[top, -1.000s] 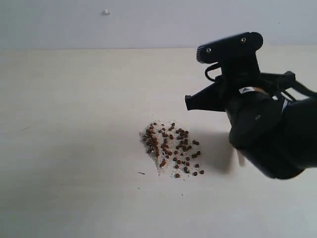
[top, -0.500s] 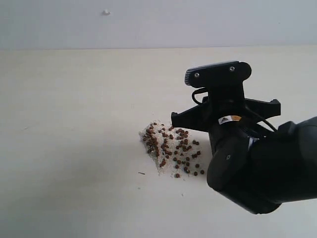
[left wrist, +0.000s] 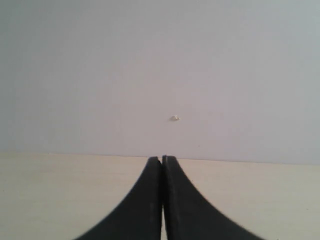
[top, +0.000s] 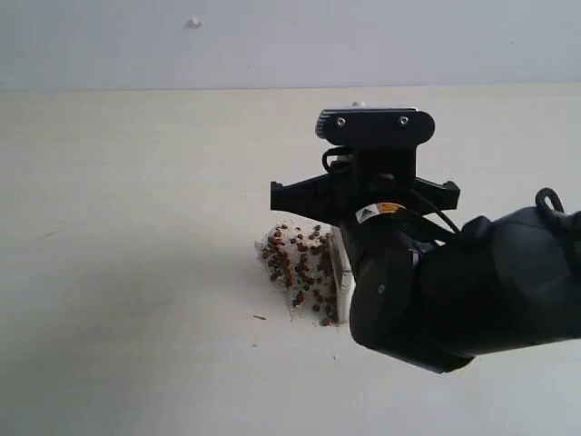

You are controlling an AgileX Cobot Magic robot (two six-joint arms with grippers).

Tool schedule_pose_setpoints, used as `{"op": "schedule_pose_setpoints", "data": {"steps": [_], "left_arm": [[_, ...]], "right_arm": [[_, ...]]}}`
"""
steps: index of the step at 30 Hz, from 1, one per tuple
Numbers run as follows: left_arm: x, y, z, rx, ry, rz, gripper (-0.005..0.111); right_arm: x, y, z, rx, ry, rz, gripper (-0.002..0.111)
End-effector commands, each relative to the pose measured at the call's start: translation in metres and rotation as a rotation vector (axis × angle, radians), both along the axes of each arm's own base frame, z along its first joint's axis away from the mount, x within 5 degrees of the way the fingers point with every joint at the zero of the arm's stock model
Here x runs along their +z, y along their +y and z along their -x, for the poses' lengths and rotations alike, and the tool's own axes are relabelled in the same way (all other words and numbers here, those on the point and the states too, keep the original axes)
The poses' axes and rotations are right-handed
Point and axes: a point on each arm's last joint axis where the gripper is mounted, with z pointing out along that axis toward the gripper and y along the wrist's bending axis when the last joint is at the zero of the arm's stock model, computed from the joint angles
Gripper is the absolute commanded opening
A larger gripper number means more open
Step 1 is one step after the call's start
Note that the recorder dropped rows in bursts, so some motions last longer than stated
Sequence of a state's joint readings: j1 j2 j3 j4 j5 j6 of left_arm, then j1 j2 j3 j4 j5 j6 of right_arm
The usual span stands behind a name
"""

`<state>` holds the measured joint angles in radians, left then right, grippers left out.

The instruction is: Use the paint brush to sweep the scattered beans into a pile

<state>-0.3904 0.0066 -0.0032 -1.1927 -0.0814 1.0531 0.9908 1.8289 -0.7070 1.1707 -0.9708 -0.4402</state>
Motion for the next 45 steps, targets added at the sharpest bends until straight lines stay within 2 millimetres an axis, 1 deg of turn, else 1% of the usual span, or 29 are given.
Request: {"op": "schedule_pose_setpoints", "data": {"steps": [1, 3, 5, 10, 12, 15, 18, 20, 24, 27, 29, 34, 40, 42, 45], "left_arm": [[-0.001, 0.000, 0.000, 0.001, -0.002, 0.005, 0.000], [-0.001, 0.000, 0.000, 0.001, -0.002, 0.005, 0.000], [-0.001, 0.000, 0.000, 0.001, -0.002, 0.005, 0.000], [-0.001, 0.000, 0.000, 0.001, -0.002, 0.005, 0.000], [-0.001, 0.000, 0.000, 0.001, -0.002, 0.005, 0.000], [-0.001, 0.000, 0.000, 0.001, -0.002, 0.005, 0.000], [-0.001, 0.000, 0.000, 0.001, -0.002, 0.005, 0.000], [-0.001, 0.000, 0.000, 0.001, -0.002, 0.005, 0.000], [-0.001, 0.000, 0.000, 0.001, -0.002, 0.005, 0.000], [-0.001, 0.000, 0.000, 0.001, -0.002, 0.005, 0.000], [-0.001, 0.000, 0.000, 0.001, -0.002, 0.005, 0.000], [-0.001, 0.000, 0.000, 0.001, -0.002, 0.005, 0.000], [-0.001, 0.000, 0.000, 0.001, -0.002, 0.005, 0.000], [-0.001, 0.000, 0.000, 0.001, -0.002, 0.005, 0.000], [-0.001, 0.000, 0.000, 0.001, -0.002, 0.005, 0.000]], "right_arm": [[0.014, 0.016, -0.010, 0.006, -0.046, -0.018, 0.000], [0.022, 0.017, -0.014, -0.034, -0.092, -0.008, 0.000], [0.031, 0.013, -0.015, -0.069, -0.129, 0.015, 0.000], [0.044, -0.004, -0.011, -0.186, -0.119, 0.126, 0.000], [0.045, -0.006, -0.010, -0.182, -0.110, 0.170, 0.000], [0.043, -0.005, -0.009, -0.117, -0.143, 0.213, 0.000], [0.032, -0.010, -0.017, -0.066, -0.177, 0.264, 0.000], [0.022, -0.014, -0.028, -0.013, -0.193, 0.283, 0.000], [0.002, -0.013, -0.050, 0.181, -0.197, 0.288, 0.000], [-0.005, -0.013, -0.062, 0.299, -0.202, 0.253, 0.000], [-0.006, -0.014, -0.067, 0.342, -0.188, 0.231, 0.000], [-0.011, -0.009, -0.065, 0.439, -0.147, 0.247, 0.000], [-0.012, 0.004, -0.057, 0.586, -0.129, 0.178, 0.000], [-0.011, 0.005, -0.056, 0.608, -0.128, 0.171, 0.000], [-0.003, 0.007, -0.052, 0.642, -0.112, 0.162, 0.000]]}}
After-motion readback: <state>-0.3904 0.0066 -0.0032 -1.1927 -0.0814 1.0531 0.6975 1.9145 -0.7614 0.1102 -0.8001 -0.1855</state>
